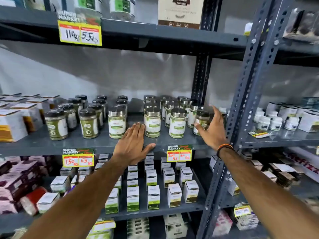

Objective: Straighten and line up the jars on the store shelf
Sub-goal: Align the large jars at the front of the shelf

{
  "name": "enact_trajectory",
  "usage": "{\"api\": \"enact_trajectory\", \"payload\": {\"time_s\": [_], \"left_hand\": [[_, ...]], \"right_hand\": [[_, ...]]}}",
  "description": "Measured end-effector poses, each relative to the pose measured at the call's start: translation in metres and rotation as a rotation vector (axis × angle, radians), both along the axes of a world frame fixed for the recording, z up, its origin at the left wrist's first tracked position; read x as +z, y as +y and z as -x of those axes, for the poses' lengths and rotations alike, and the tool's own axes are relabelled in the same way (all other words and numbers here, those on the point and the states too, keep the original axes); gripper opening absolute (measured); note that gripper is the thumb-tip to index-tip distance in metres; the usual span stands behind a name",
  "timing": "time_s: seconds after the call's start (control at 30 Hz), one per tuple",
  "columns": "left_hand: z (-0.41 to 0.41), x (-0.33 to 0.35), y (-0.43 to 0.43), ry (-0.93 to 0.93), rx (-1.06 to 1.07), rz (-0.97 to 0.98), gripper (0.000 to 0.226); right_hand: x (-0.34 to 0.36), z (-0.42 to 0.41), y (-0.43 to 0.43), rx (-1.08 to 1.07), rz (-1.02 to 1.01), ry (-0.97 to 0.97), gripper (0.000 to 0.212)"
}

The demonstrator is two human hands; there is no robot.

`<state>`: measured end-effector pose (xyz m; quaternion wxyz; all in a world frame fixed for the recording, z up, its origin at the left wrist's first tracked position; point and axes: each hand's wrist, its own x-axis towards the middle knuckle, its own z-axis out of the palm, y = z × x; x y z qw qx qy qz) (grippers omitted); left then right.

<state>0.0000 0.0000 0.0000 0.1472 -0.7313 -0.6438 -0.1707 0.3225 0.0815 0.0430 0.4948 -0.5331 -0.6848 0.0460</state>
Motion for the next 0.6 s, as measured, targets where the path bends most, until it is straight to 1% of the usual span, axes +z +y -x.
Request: {"api": "enact_trajectory", "payload": {"time_s": [0.13,0.2,0.33,0.6], "left_hand": [[0.001,-0.008,0.003,0.04,0.045,0.013,0.105],[0.0,-0.01,0.005,0.064,0.056,-0.003,0.102],[0.001,-0.01,0.005,0.093,0.053,-0.042,0.096],[0.002,-0.01,0.005,0.096,0.051,-0.038,0.09]], "right_hand": [[-0.008,0.0,0.014,0.006,0.144,0.089,0.11],[-0.015,0.001,0.021,-0.009,0.16,0.105,0.103],[-0.023,0.0,0.031,-0.068,0.158,0.023,0.072],[-0.019,-0.005,0.025,-0.033,0.128,0.127,0.067]]}}
